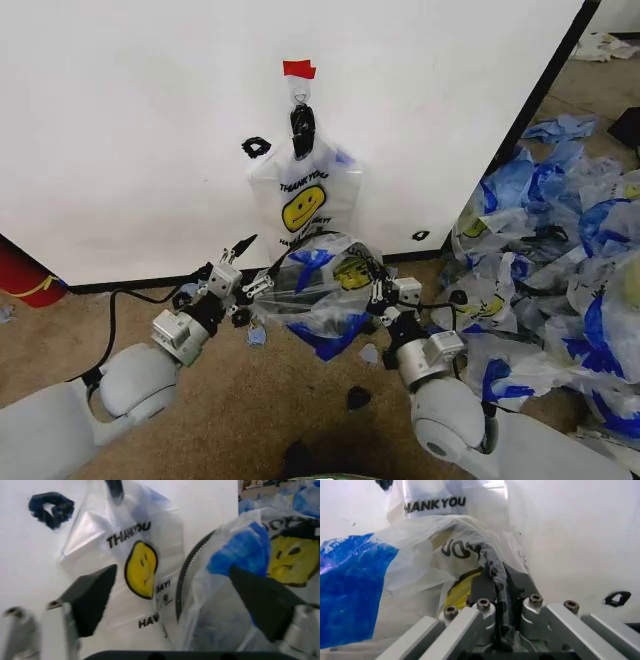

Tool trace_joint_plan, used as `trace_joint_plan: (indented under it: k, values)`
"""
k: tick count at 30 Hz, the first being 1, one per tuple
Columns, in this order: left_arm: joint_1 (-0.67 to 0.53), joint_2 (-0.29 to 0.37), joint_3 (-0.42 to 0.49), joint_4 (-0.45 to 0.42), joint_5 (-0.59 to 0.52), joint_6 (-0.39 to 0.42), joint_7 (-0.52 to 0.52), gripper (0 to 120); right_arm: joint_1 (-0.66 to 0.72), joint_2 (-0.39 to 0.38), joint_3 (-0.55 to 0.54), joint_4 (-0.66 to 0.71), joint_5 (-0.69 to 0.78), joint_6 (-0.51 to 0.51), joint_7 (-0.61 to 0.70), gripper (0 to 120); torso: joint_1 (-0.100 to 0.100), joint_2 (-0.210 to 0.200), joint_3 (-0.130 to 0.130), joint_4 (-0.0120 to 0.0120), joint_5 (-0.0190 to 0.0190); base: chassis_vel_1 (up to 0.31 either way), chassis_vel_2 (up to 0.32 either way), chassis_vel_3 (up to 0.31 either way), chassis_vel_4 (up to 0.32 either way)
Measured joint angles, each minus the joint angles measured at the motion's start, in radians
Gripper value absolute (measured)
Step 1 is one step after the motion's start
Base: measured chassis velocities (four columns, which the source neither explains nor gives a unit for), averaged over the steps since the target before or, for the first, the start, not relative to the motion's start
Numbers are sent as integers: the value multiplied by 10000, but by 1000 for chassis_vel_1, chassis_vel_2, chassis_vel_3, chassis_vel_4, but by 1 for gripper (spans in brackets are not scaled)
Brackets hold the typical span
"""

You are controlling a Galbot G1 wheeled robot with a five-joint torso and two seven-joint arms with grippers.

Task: Pick up the garbage bag from the wall and place it over the trash bin.

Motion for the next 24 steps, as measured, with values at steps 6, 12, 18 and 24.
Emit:
trace_joint_plan:
  k: [6,12,18,24]
  values:
    - [-92,-42,266,28,-8,19,6,99,61,36,-2,111,28,-12,1,1,0,0,0,1,-1,0,0,0,0]
    - [-184,-115,420,283,-8,-26,15,98,-52,-54,-87,404,41,-25,-58,1,0,0,0,0,-2,0,0,0,0]
    - [-290,-149,424,372,-8,-47,18,94,-96,-62,-206,344,-69,-24,-109,1,0,0,0,0,-1,0,0,0,0]
    - [-304,-224,558,415,-52,-54,12,78,-49,58,-289,257,-108,-36,-111,1,0,0,0,1,-1,0,0,0,0]
